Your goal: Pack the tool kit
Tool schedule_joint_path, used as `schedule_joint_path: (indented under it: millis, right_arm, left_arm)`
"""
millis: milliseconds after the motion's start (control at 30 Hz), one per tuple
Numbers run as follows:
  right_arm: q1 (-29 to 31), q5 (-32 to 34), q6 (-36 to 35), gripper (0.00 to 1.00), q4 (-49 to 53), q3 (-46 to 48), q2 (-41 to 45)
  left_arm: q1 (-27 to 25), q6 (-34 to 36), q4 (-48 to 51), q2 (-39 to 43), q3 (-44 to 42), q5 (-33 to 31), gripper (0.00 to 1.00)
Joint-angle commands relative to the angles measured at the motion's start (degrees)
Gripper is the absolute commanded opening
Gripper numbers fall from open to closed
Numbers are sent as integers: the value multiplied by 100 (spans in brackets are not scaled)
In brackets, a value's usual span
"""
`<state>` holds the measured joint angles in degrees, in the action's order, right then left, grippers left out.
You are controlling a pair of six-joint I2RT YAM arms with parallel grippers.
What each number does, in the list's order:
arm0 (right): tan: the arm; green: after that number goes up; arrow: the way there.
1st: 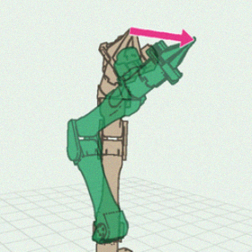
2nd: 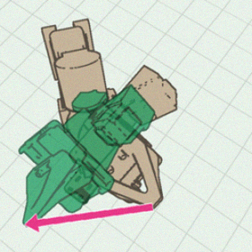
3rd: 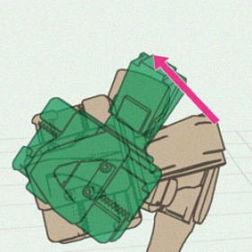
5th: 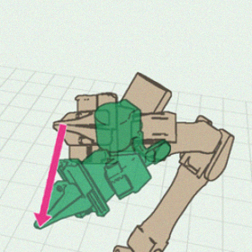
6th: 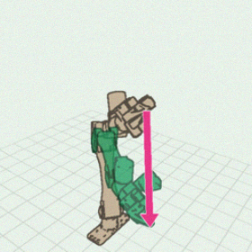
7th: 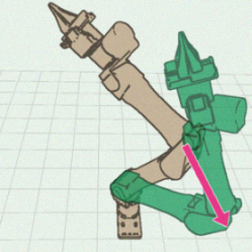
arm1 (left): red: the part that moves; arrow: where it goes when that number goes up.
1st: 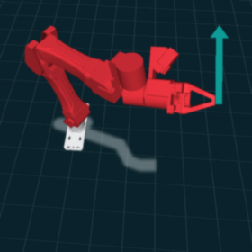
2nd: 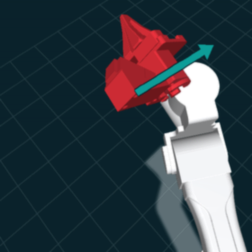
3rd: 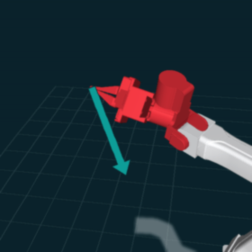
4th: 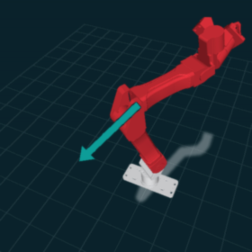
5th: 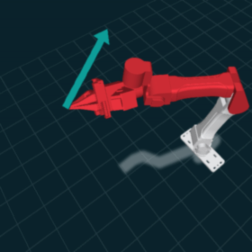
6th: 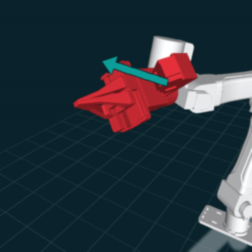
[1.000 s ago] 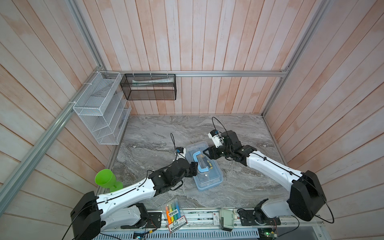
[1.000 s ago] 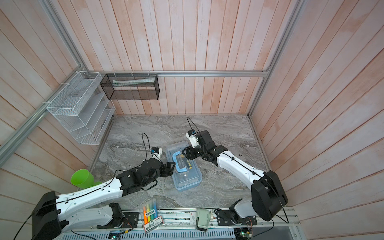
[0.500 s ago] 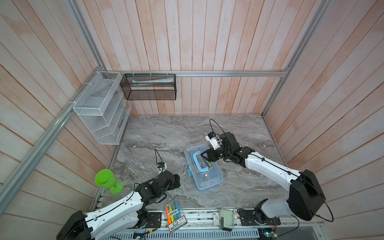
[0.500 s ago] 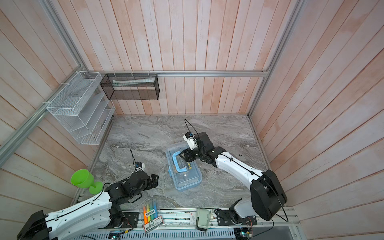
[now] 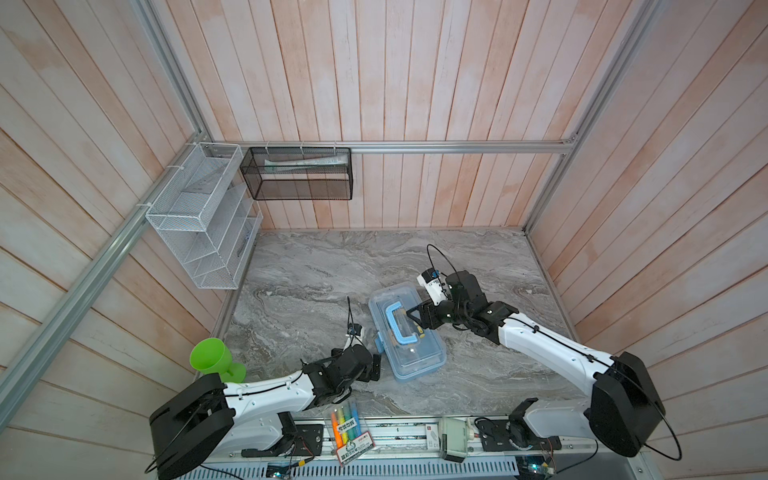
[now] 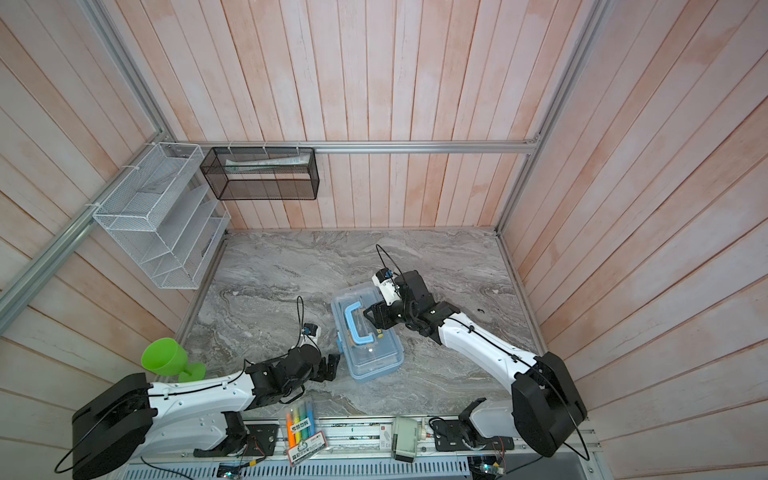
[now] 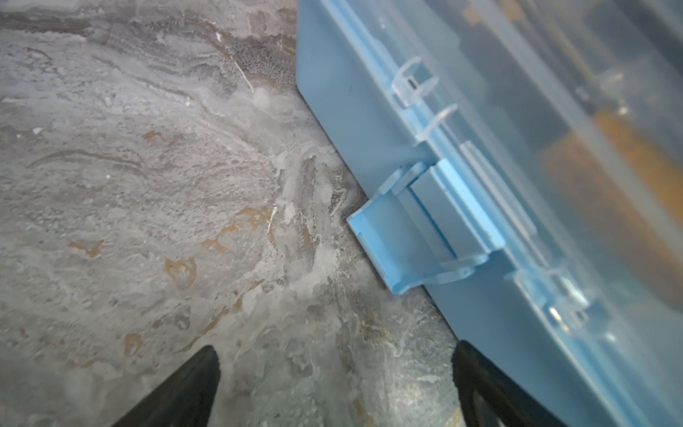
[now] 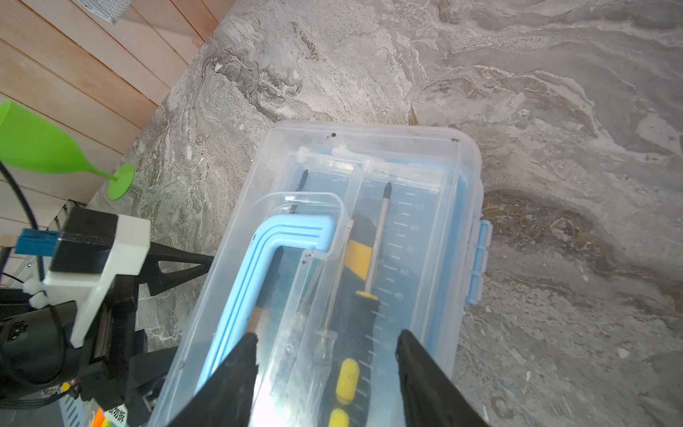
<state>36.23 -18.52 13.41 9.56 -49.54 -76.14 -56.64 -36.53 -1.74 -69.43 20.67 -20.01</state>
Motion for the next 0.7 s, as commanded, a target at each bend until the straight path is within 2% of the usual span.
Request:
schedule_joint_path:
  millis: [0, 333, 667]
  right_arm:
    - [-51, 35, 82, 61, 178, 171, 55]
    - [-73, -47, 109, 61, 174, 260, 90]
    - [-78, -196, 207, 61, 73, 403, 132]
  left_arm:
    - [-52, 533, -765, -207, -83, -82, 100]
    - [-71, 757, -1626, -773, -222, -164, 100]
    - [-65, 414, -1767, -1611, 15, -1016, 100]
